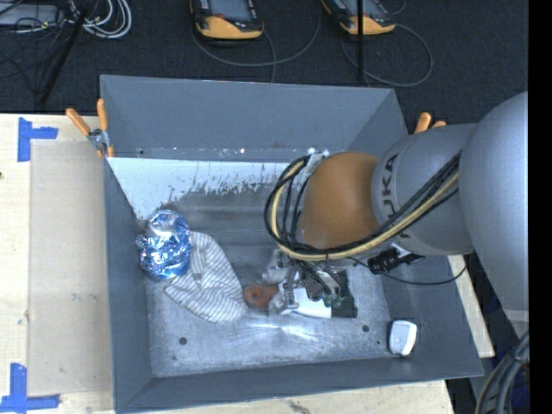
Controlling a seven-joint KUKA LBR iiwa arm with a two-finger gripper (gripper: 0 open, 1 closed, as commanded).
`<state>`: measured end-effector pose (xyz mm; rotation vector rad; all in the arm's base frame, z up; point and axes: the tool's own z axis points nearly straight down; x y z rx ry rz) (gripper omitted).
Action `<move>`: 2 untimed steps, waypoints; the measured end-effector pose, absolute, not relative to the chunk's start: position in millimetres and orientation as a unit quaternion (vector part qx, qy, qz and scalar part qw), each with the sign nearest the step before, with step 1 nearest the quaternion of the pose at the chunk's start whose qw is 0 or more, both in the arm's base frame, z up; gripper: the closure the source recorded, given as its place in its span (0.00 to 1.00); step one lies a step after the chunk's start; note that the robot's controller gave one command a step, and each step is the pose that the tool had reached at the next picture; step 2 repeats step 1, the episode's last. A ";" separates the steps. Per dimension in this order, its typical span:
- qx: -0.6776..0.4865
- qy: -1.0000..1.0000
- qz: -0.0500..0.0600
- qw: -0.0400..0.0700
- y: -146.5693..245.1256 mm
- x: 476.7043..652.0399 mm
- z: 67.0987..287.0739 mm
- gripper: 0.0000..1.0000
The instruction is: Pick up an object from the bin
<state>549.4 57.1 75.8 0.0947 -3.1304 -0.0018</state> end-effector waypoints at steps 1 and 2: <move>0.035 -0.999 0.000 -0.002 45.3 577.5 259.2 1.00; 0.035 -0.999 0.000 -0.002 45.3 577.5 259.2 1.00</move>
Offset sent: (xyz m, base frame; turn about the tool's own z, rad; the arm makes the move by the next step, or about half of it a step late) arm 0.0000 0.0000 0.0000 0.0000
